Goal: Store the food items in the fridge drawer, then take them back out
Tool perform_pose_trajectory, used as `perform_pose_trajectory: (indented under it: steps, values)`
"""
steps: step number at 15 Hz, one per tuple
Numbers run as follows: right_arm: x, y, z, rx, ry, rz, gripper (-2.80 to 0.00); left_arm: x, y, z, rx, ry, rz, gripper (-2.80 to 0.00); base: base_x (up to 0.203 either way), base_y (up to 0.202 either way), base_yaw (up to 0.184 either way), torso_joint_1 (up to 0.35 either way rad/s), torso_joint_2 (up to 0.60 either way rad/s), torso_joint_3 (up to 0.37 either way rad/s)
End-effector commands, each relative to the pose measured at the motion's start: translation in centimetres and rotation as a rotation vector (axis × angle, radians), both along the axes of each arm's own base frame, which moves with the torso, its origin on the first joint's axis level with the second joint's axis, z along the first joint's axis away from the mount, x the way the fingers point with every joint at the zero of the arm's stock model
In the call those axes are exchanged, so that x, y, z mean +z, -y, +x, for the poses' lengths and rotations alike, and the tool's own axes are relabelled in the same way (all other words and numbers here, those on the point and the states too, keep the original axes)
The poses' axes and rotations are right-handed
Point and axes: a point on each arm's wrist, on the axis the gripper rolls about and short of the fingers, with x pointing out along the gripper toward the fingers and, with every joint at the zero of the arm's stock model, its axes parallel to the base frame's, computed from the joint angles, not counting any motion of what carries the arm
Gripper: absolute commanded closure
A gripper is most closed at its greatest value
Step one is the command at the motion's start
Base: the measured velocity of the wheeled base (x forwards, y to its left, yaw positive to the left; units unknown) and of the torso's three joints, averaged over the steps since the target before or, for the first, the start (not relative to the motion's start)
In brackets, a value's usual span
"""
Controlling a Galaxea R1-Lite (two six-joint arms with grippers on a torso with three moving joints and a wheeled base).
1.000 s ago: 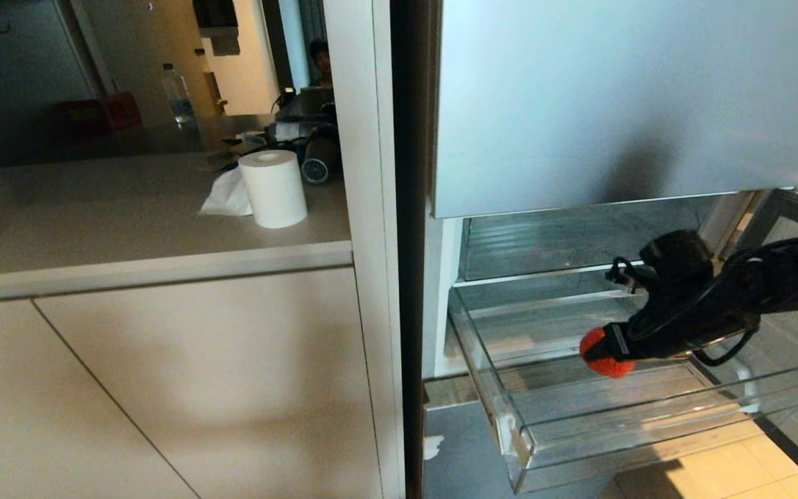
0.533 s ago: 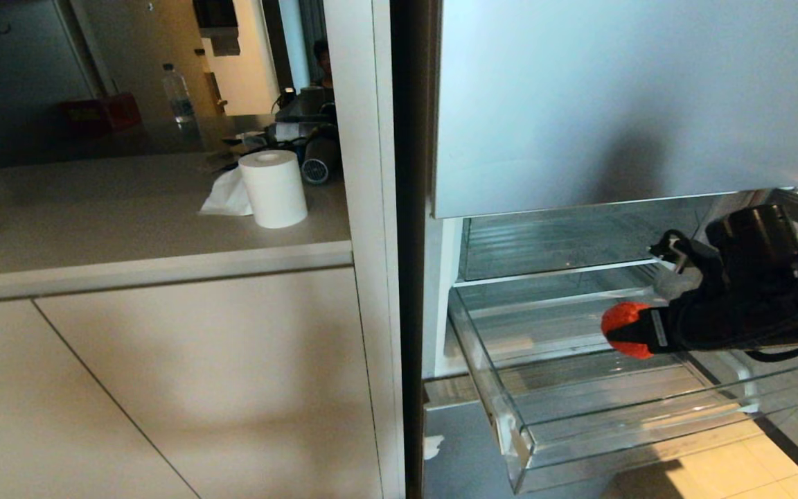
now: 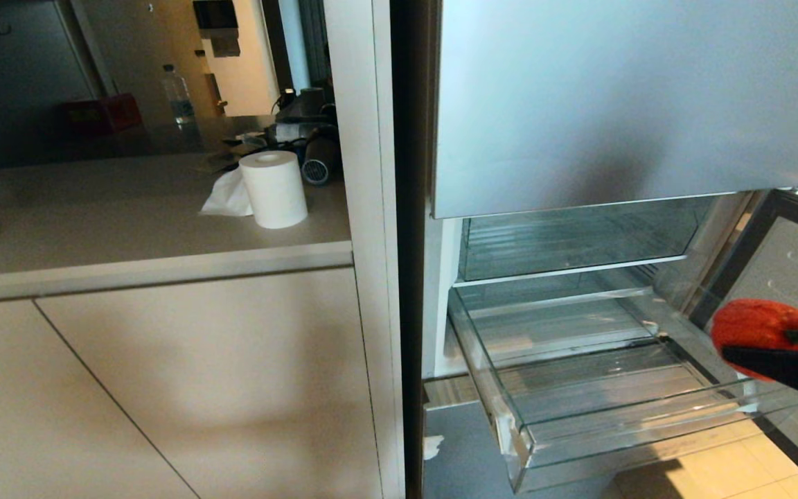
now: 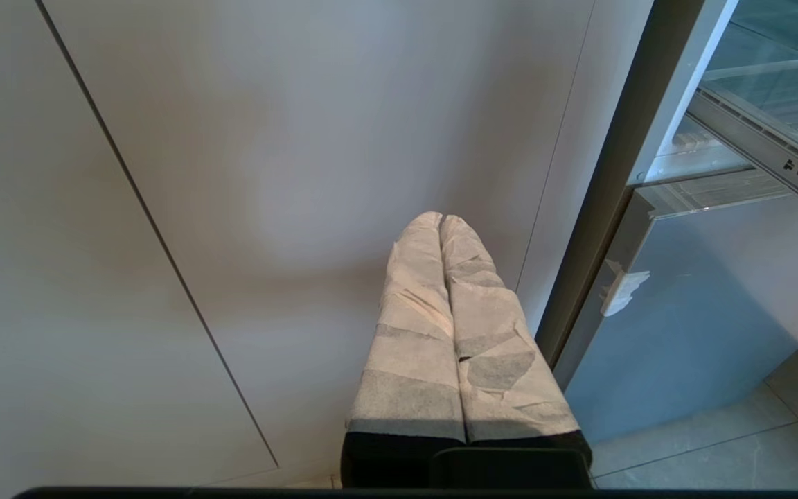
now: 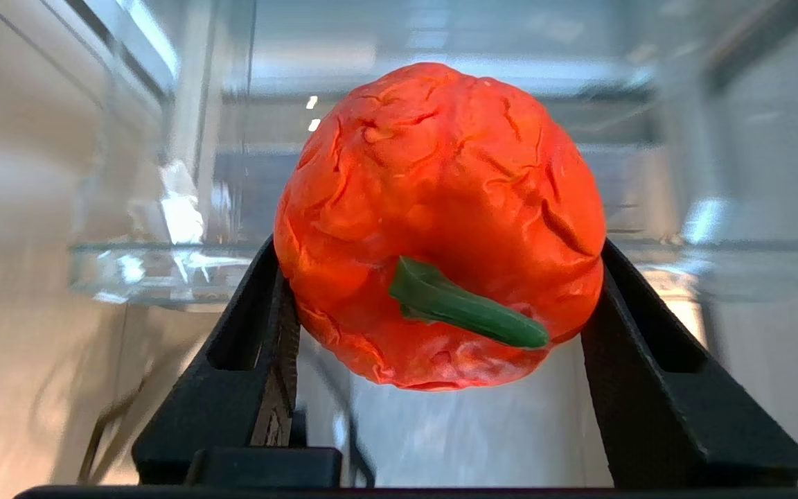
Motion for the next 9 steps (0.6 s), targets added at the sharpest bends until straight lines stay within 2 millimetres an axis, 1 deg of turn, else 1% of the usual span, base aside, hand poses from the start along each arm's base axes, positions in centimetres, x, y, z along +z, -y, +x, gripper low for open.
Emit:
perform_pose_trajectory:
  steps: [1,3,4,6,8,9]
  values:
    - [0.6,0.8,-6.6,-0.053,0.188,0.033,0.0,0.0,0.0,0.0,0.0,-0.001,-0.001,0.0,0.0,0.0,0.0,0.0,0.0,0.0]
    - [-1.3,1.3,-9.3,-0.125,0.219,0.085,0.0,0.0,0.0,0.0,0.001,-0.001,-0.001,0.0,0.0,0.0,0.0,0.0,0.0,0.0]
    - [-2.8,1.4,-10.7,-0.14,0.229,0.1,0.0,0.0,0.0,0.0,0.001,-0.001,-0.001,0.0,0.0,0.0,0.0,0.0,0.0,0.0]
    - [-6.5,1.6,-12.1,-0.168,0.223,0.102,0.0,0.0,0.0,0.0,0.0,-0.001,-0.001,0.0,0.0,0.0,0.0,0.0,0.0,0.0]
    - [-10.3,1.7,-12.8,-0.184,0.294,0.03,0.0,0.0,0.0,0.0,0.0,-0.002,-0.001,0.0,0.0,0.0,0.0,0.0,0.0,0.0]
    - [-11.7,1.7,-13.2,-0.175,0.347,-0.015,0.0,0.0,0.0,0.0,0.0,-0.001,-0.001,0.0,0.0,0.0,0.0,0.0,0.0,0.0]
